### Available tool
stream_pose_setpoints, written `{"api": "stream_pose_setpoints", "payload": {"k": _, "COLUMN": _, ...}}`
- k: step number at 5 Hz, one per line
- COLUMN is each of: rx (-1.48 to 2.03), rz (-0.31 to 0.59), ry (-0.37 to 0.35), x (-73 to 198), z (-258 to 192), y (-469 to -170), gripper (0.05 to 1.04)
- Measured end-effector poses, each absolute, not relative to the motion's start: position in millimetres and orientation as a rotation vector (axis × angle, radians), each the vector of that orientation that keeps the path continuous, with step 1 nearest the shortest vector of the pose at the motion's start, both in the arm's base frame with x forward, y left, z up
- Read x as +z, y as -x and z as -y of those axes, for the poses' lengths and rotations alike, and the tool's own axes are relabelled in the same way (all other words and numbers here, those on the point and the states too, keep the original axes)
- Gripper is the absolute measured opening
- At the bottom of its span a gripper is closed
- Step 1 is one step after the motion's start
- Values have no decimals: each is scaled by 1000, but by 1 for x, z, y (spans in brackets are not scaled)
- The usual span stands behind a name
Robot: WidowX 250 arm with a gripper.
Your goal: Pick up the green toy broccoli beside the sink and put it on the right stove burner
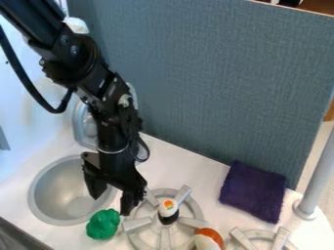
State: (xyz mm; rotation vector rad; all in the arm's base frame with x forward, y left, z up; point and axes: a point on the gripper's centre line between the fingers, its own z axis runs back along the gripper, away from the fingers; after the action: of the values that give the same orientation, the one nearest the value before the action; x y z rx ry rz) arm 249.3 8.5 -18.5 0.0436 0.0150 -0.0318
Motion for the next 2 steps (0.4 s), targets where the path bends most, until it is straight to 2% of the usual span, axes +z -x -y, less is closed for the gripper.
{"api": "stream_pose_setpoints", "payload": {"k": 1, "rx": -36, "rz": -37, "ry": -39, "x": -24, "z": -8, "y": -246, "gripper": 1003}}
{"api": "stream_pose_setpoints", "payload": {"k": 2, "rx": -28, "rz": -23, "ry": 5, "x": -27, "z": -20, "y": -248, "gripper": 1003}}
